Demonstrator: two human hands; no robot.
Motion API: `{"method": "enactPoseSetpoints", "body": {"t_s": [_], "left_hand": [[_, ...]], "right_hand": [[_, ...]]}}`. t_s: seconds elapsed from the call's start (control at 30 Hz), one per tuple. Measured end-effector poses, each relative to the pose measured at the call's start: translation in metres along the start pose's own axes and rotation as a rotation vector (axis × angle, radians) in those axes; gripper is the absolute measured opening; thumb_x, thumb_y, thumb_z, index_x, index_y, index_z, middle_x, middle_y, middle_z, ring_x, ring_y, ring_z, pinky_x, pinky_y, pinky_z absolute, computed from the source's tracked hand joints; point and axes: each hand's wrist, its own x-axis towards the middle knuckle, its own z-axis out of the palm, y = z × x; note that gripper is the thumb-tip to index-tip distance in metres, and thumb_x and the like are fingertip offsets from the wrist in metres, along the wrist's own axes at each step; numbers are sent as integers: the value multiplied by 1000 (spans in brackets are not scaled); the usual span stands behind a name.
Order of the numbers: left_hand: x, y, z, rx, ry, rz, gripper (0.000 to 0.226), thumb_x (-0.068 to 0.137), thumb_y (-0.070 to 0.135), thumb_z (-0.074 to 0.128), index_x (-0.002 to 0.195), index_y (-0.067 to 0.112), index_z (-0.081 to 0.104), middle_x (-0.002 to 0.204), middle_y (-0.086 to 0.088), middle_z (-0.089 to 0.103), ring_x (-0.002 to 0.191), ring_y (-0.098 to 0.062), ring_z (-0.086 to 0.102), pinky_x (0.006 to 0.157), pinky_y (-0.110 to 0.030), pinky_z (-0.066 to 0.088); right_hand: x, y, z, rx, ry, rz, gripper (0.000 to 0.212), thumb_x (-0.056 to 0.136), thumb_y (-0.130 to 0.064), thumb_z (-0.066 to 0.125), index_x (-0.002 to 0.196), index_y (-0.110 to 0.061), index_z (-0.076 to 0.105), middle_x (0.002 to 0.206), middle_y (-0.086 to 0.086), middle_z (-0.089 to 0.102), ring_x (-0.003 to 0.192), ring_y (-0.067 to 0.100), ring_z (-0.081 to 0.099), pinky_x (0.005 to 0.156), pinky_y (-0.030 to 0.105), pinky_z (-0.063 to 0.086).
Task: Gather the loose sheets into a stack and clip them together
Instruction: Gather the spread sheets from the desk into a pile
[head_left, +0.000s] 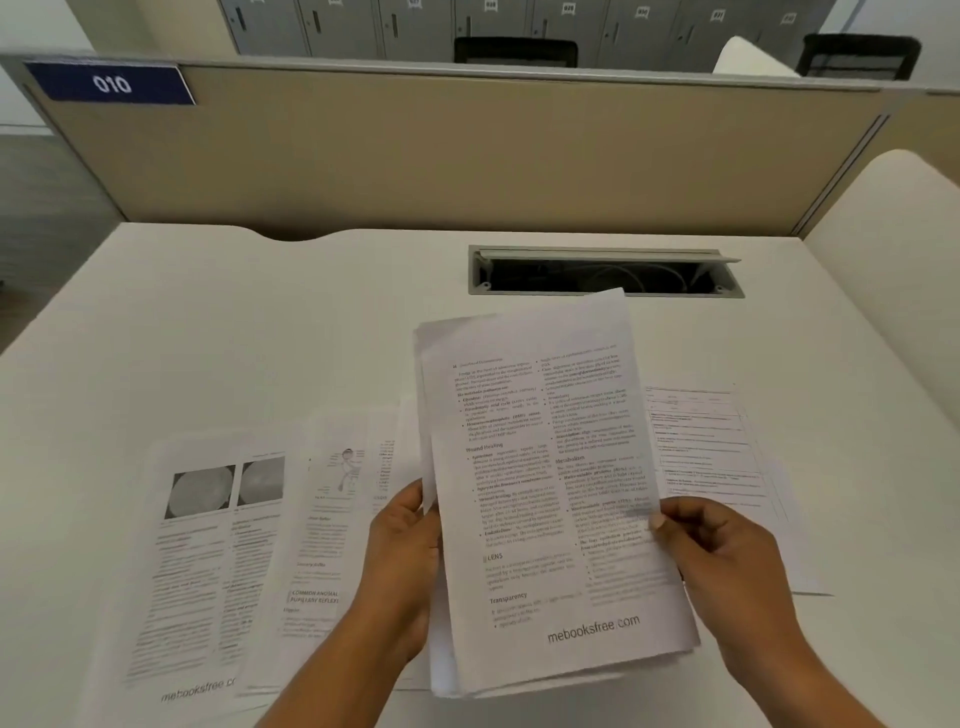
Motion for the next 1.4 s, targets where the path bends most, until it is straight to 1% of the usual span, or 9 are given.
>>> {"method": "enactPoseSetpoints", "body": {"t_s": [0.13,0.2,0.3,0.5,0.77,0.93,1.03,1.17,1.4], "left_hand": [[-2,1,2,-16,-24,-35,19,100,24,58,109,21,75,102,-6,81,97,-31,76,90,-53,60],[-3,2,4,-16,-27,-38,20,100,25,58,109,21,75,103,-6,80,100,-31,75,93,-54,58],[-4,1,7,5,-17,-17,21,101,30,56,107,22,75,100,-4,81,97,-31,76,90,-55,59],[-3,3,12,60,61,113,19,102,33,52,105,31,71,94,12,80,85,-14,78,66,-28,62],[-2,5,-8,137,67,149,17,101,26,56,105,24,73,97,5,81,85,-17,79,69,-30,64],[10,8,-52,298,231,155,15,97,34,61,110,29,67,104,8,75,94,-12,73,81,-31,60],[9,5,-137,546,544,174,33,95,38,65,125,24,62,111,10,68,90,-5,64,83,-30,52],[10,-17,-203,786,777,-14,50,93,45,63,134,17,58,133,-6,64,118,-29,62,98,-46,51],[7,-31,-221,1060,800,-308,98,71,64,77,144,11,39,141,-17,43,132,-38,42,101,-52,45]], "right_hand": [[-4,1,8,-146,60,-47,19,81,-29,76,96,-23,65,98,-2,70,90,24,66,67,30,49],[-2,-2,8,-97,-11,23,35,81,-31,76,111,-26,59,108,-6,68,93,18,69,70,29,53],[0,-7,9,58,-193,99,24,88,-21,69,112,-22,67,103,-2,78,90,18,75,81,41,59],[-4,-7,16,83,-159,33,12,89,-14,68,98,-18,75,94,-1,80,86,20,76,84,48,58],[-5,-11,23,256,-284,186,20,95,-13,57,105,-6,73,100,12,78,92,29,75,85,43,56],[1,3,31,220,-264,196,17,93,-11,60,102,-9,74,94,10,79,84,26,76,62,28,61],[3,7,60,183,-284,195,14,89,-14,65,98,-12,74,94,8,79,83,22,76,67,27,62],[7,20,46,98,-193,192,9,85,-18,71,91,-15,76,85,-2,80,95,29,71,86,42,57],[0,12,43,11,-164,182,10,74,-35,76,83,-35,80,90,-6,79,101,25,69,103,47,46]]}}
